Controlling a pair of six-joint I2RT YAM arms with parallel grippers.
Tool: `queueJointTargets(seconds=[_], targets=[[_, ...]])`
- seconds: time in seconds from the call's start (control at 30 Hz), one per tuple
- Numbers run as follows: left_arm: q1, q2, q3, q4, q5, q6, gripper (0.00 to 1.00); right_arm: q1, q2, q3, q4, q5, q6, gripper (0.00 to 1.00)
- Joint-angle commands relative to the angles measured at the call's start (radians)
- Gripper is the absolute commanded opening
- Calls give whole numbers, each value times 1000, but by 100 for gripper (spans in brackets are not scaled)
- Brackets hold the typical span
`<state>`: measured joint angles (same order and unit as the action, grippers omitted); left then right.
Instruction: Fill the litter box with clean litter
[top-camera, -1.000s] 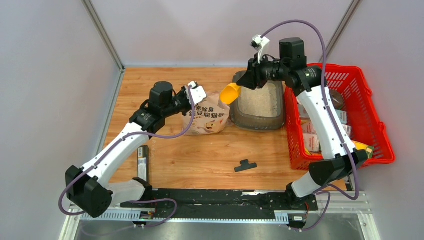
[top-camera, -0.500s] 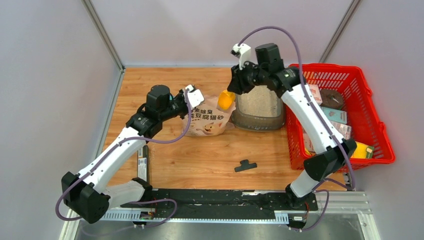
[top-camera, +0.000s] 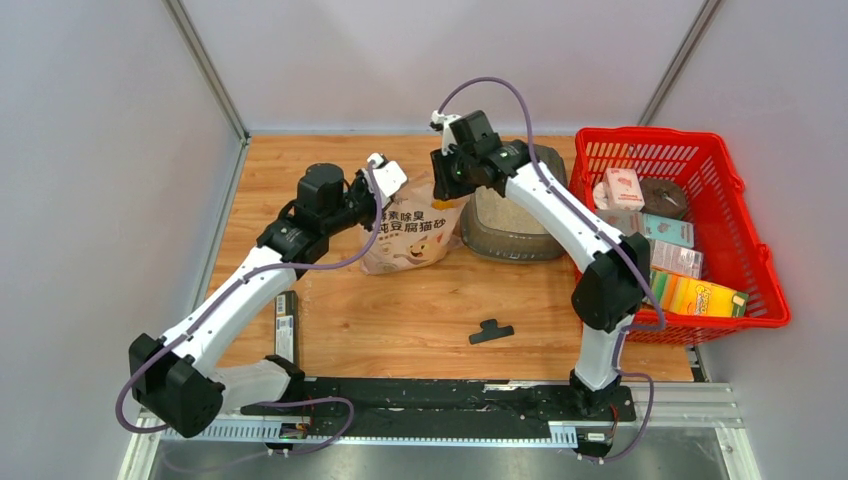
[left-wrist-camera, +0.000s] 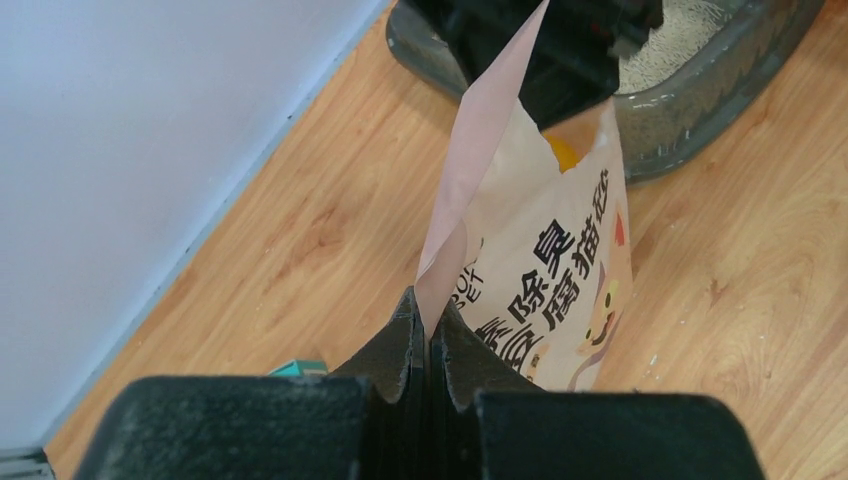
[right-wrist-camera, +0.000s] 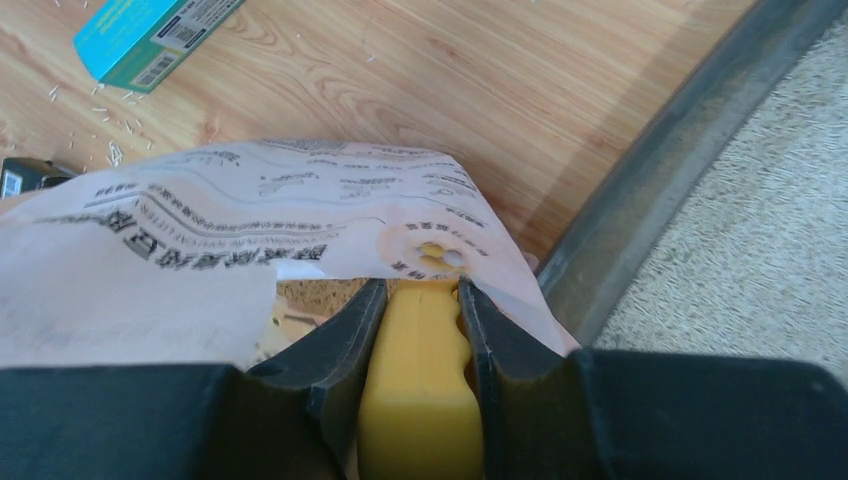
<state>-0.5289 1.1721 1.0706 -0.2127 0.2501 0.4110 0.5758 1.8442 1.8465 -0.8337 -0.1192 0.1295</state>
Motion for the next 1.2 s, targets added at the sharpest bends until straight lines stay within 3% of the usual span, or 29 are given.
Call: queueJointTargets(seconds=[0.0,0.1,0.23,0.43,0.63,0.9,1.17], targets=[[-2,-19,115,256,3,-84,0,25,84,28,41,139,41,0],[-2,-6,118,265,2,-86,0,44,116,-2,38,135,65,0],[-2,4,127,269,-3,-90,0,35,135,-59,39,-32,148,0],[-2,26,152,256,-8,-95,0,-63,179,-43,163,-521,284,0],[-2,47,193,190,-17,-87,0,-132,219,-13,307,-764,429,0],[-2,63,238,153,-25,-29,0,-217,196,36,398,-827,555,0],[-2,54,261,165,31,126,0,-332,115,3,375,-812,526,0]])
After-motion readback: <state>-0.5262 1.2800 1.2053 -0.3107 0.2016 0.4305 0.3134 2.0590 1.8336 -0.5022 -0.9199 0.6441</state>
